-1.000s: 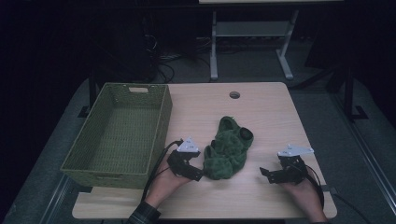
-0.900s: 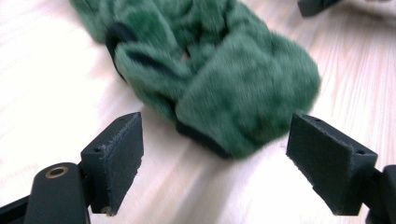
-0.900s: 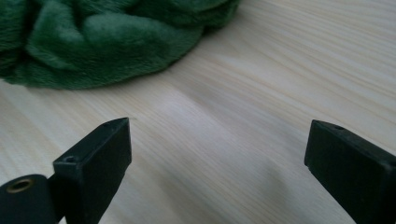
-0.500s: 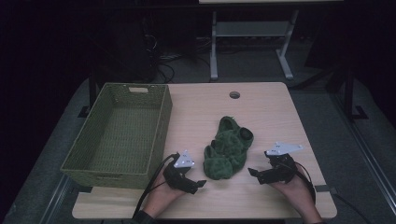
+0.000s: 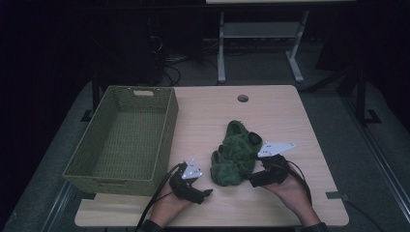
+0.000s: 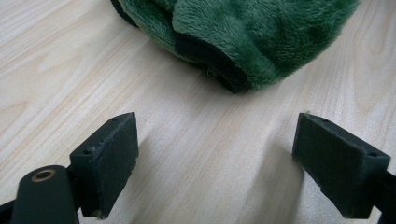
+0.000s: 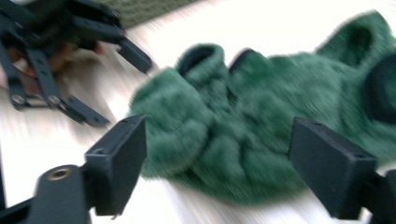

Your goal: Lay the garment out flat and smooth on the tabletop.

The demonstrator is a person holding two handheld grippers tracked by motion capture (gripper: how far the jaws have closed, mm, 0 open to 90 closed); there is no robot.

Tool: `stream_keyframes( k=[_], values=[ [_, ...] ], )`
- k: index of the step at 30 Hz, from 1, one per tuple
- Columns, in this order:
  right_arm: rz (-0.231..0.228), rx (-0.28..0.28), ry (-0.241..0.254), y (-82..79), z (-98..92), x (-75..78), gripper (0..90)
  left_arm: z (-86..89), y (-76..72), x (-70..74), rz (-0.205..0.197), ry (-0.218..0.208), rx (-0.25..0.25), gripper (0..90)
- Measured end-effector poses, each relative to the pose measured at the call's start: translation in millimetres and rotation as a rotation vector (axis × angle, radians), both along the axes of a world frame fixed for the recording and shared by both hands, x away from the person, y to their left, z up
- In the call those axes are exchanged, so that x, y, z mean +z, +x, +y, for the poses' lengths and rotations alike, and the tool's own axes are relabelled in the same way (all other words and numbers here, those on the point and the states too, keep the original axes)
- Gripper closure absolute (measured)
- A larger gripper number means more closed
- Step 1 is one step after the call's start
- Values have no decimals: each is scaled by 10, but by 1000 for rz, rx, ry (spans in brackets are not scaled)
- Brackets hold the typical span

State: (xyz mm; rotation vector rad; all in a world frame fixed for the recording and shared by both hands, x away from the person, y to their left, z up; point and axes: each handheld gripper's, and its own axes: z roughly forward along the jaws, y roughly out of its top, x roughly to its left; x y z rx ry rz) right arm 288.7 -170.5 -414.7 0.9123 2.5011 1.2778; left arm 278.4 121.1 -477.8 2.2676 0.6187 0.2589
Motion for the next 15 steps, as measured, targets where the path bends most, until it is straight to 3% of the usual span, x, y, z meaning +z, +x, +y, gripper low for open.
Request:
stream_keyframes(
  k=[2,9,15],
  values=[
    [2,23,25,19,52,15,291,0,-1,-1,-1,-1,0,137],
    [-3,104,39,98,292,72,476,0,0,0,1,-1,1,137],
    [4,152,12,189,517,29,578,3,4,1,-4,1,0,140]
  ],
)
